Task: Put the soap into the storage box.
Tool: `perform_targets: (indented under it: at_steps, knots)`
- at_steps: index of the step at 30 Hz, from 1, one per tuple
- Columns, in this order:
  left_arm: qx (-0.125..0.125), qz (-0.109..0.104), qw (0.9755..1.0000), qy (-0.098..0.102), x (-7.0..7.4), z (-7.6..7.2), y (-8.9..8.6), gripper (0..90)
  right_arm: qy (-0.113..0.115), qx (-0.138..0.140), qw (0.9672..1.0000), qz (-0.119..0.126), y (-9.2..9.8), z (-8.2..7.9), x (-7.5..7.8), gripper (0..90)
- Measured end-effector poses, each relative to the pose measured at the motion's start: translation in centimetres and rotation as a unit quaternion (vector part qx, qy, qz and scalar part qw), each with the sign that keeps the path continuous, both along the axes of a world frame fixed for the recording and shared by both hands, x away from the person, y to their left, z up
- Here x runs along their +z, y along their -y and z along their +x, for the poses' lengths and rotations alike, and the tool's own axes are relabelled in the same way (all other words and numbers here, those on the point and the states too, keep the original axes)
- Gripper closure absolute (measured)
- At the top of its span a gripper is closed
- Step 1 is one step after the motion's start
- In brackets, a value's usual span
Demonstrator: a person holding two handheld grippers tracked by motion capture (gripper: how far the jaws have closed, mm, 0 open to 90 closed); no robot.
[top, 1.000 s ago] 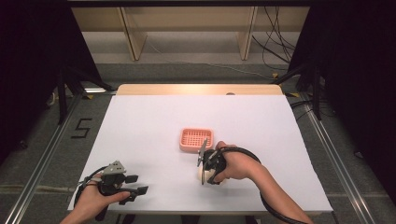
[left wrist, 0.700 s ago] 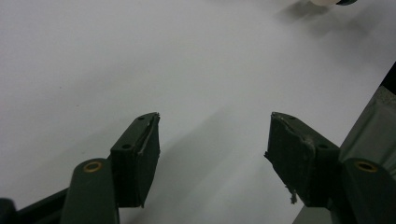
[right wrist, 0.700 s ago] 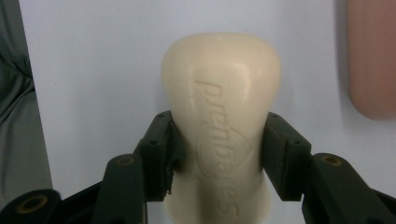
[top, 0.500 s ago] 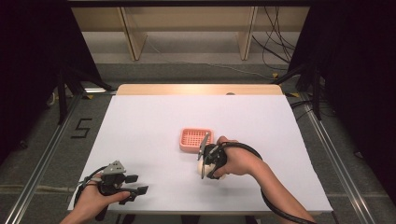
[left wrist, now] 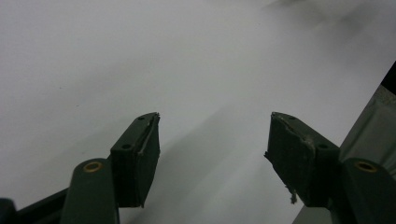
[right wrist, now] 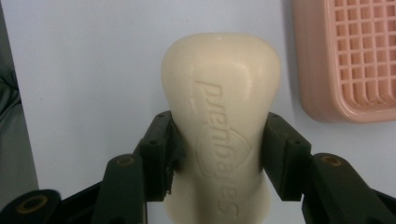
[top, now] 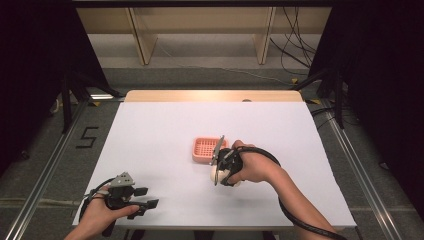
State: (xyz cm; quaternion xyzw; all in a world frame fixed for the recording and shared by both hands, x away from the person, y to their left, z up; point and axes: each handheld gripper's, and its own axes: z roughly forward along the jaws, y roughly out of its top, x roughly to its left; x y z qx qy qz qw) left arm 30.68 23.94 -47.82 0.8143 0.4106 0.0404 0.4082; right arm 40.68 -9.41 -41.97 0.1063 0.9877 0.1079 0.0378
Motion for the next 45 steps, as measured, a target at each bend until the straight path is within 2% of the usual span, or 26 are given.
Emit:
perform_targets:
  at_steps: [3, 4, 5, 7, 8, 9, 10, 12, 13, 16, 17, 18, 19, 21, 22, 28, 31, 32, 34, 39, 43, 45]
  knots:
    - [0.000, 0.000, 1.0000, 0.000, 0.0, 0.0, 0.0, 34.0, 0.004, 0.006, 1.0000, 0.002, 0.0, 0.3, 0.2, 50.5]
    - [0.000, 0.000, 1.0000, 0.000, 0.0, 0.0, 0.0, 33.9, 0.000, -0.007, 1.0000, 0.000, 0.0, 0.3, 0.2, 50.5]
    - [-0.010, 0.011, 0.9999, 0.004, 0.1, 0.1, -0.2, 33.9, 0.000, -0.007, 1.0000, 0.000, 0.0, 0.3, 0.2, 50.5]
    - [-0.010, 0.011, 0.9999, 0.004, 0.1, 0.0, -0.1, 33.9, 0.006, 0.001, 1.0000, 0.005, 0.0, 0.5, 0.3, 50.5]
    - [-0.010, 0.012, 0.9999, 0.005, 0.1, 0.0, -0.1, 33.9, 0.002, -0.013, 0.9999, 0.004, -0.1, 0.4, 0.4, 50.5]
    - [-0.010, 0.012, 0.9999, 0.005, 0.1, 0.0, -0.1, 33.9, 0.002, -0.013, 0.9999, 0.004, -0.1, 0.4, 0.4, 50.5]
    - [-0.010, 0.011, 0.9999, 0.005, 0.1, 0.0, -0.2, 34.0, 0.007, 0.000, 1.0000, 0.005, 0.0, 0.7, 0.5, 50.5]
    - [-0.010, 0.011, 0.9999, 0.005, 0.1, 0.0, -0.2, 34.0, 0.006, -0.004, 1.0000, 0.002, -0.1, 0.7, 0.5, 50.5]
    - [-0.009, 0.011, 0.9999, 0.004, 0.1, 0.0, -0.2, 34.0, 0.011, 0.001, 0.9999, 0.008, 0.0, 1.0, 0.5, 50.5]
    - [-0.010, 0.011, 0.9999, 0.005, 0.1, 0.1, -0.1, 33.9, 0.008, -0.012, 0.9999, 0.004, -0.1, 0.9, 0.7, 50.5]
    - [-0.010, 0.011, 0.9999, 0.004, 0.1, 0.1, -0.2, 34.0, 0.011, 0.001, 0.9999, 0.006, -0.1, 1.2, 0.7, 50.5]
    - [-0.010, 0.011, 0.9999, 0.004, 0.1, 0.1, -0.2, 34.0, 0.011, 0.001, 0.9999, 0.006, -0.1, 1.2, 0.7, 50.5]
    - [0.000, -0.001, 1.0000, 0.000, 0.0, 0.0, 0.0, 34.0, 0.010, -0.007, 0.9999, 0.007, -0.1, 1.3, 0.8, 50.5]
    - [0.000, 0.000, 1.0000, 0.000, 0.0, 0.0, 0.0, 34.0, 0.009, -0.016, 0.9998, 0.003, -0.2, 1.4, 1.0, 50.5]
    - [0.000, -0.001, 1.0000, 0.000, 0.0, 0.0, 0.0, 34.0, 0.013, -0.005, 0.9999, 0.003, -0.1, 1.6, 1.0, 50.5]
    - [-0.008, 0.013, 0.9999, 0.004, 0.0, 0.1, -0.1, 34.0, 0.014, -0.008, 0.9999, 0.003, -0.2, 1.8, 1.2, 50.5]
    - [-0.004, 0.008, 1.0000, 0.000, 0.0, 0.1, -0.1, 34.0, 0.021, 0.008, 0.9997, 0.007, -0.1, 2.3, 1.2, 50.5]
    - [-0.001, -0.001, 1.0000, -0.001, 0.0, 0.0, 0.0, 34.0, 0.019, -0.014, 0.9997, 0.004, -0.2, 2.1, 1.4, 50.5]
    - [-0.008, 0.014, 0.9999, 0.004, 0.0, 0.1, -0.1, 34.0, 0.019, -0.010, 0.9997, 0.007, -0.3, 2.2, 1.5, 50.5]
    - [-0.005, 0.006, 1.0000, -0.001, 0.0, 0.1, 0.0, 34.0, 0.028, 0.000, 0.9996, 0.008, -0.3, 2.7, 1.6, 50.5]
    - [-0.006, 0.007, 0.9999, 0.003, 0.0, 0.1, 0.0, 33.9, 0.026, -0.005, 0.9996, 0.012, -0.4, 2.9, 1.7, 50.5]
    - [-0.008, 0.009, 0.9999, 0.003, 0.0, 0.1, -0.1, 34.0, 0.025, -0.022, 0.9994, 0.007, -0.4, 2.8, 1.9, 50.5]
